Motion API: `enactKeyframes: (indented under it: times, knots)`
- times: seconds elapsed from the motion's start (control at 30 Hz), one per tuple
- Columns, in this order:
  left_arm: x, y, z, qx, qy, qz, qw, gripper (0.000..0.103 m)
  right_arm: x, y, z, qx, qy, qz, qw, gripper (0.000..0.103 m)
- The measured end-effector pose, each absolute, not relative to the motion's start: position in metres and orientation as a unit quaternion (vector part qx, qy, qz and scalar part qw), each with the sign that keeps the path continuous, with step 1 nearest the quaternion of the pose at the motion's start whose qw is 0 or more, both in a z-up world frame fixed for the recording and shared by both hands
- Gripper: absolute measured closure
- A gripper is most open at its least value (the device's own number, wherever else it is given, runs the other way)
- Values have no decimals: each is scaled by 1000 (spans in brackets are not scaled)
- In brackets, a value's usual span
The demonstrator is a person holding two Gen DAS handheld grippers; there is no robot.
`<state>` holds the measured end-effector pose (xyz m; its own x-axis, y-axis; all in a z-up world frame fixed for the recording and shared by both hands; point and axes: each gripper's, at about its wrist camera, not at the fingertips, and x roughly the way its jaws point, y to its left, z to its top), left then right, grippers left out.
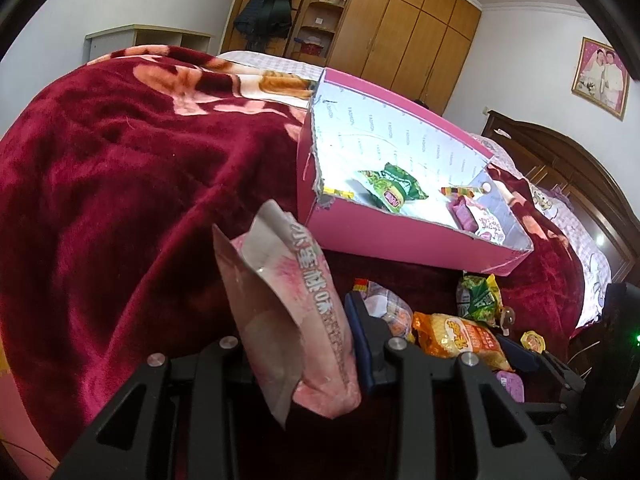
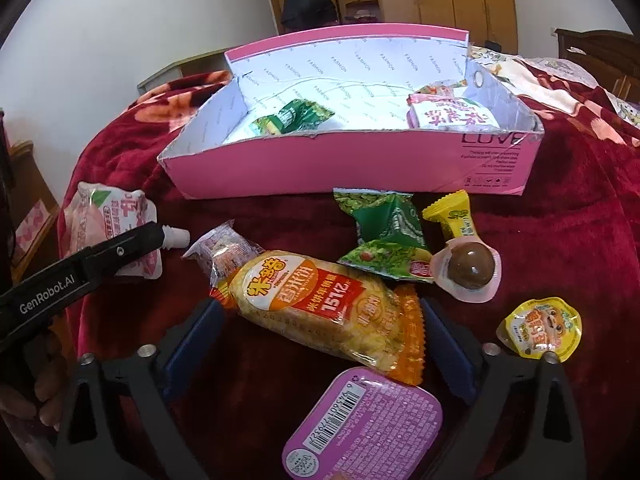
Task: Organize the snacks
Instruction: 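Lift the pink-and-white snack bag up from the pile with the left tool, then grasp the yellow rice-cracker bag with the right tool while the left tool holds the pink bag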
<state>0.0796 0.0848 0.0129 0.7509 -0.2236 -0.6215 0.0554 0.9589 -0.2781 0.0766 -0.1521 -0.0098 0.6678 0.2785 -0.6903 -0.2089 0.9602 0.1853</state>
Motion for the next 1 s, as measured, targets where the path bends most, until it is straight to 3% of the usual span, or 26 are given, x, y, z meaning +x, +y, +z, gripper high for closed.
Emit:
enactKeyframes:
  times: [0.1,0.3,0.57,0.7,1.0]
  knots:
    - [79,84,13,-121,346,-75,927,68,73,-152,-8,35,379,131,916,42]
    - [78,83,15,-119,345,-73,928,68,63,-155,-4,32,371,152,916,57]
    - [77,82,17,-115,344,-72,929,68,43,-150,6,3,365,210,907,57]
    - [76,82,19,-115,341,-73,930,68,39,-150,11,-11,359,195,912,40]
    - [73,82,21,-116,338,-75,931,68,62,-139,12,-49,358,218,907,36]
